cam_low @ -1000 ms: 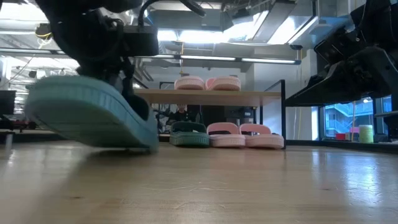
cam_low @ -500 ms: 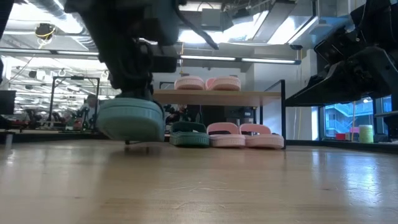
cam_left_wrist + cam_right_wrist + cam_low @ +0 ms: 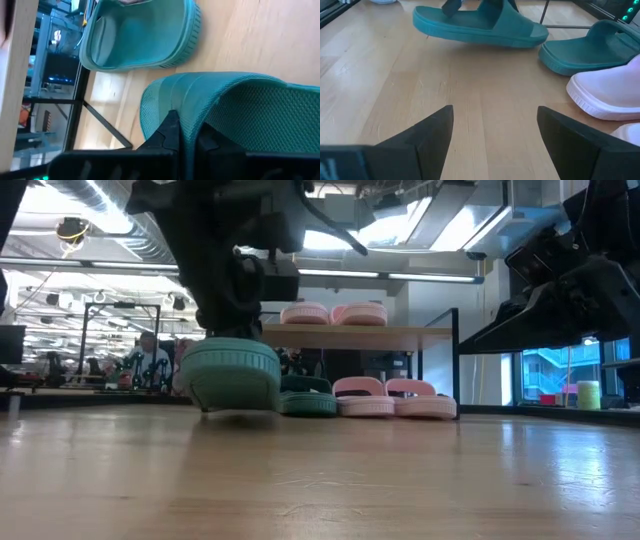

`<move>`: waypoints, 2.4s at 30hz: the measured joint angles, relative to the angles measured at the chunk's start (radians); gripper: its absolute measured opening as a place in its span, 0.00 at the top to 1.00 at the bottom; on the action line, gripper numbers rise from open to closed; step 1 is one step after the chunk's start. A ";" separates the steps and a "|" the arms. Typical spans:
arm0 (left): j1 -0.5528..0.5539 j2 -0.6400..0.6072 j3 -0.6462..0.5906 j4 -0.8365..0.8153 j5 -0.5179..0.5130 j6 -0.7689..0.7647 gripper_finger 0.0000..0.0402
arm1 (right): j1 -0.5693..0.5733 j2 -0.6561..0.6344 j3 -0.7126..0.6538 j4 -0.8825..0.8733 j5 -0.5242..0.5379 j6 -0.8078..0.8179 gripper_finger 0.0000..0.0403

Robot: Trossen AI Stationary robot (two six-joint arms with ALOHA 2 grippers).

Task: Pick and place slides into the shelf
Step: Put the green slide under the shelf

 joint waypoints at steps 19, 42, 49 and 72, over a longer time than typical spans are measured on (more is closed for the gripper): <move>0.129 0.000 0.000 0.030 0.012 0.150 1.00 | 0.000 0.000 0.000 0.000 0.000 0.003 0.29; 0.248 -0.003 -0.134 0.250 0.019 0.391 1.00 | 0.000 0.000 0.000 0.000 0.000 0.007 0.29; 0.274 0.000 -0.135 0.246 0.000 0.383 0.97 | 0.000 0.000 0.000 0.000 0.000 0.007 0.29; 0.286 0.000 -0.135 0.247 0.009 0.382 0.76 | 0.000 0.000 0.000 -0.003 0.000 0.008 0.29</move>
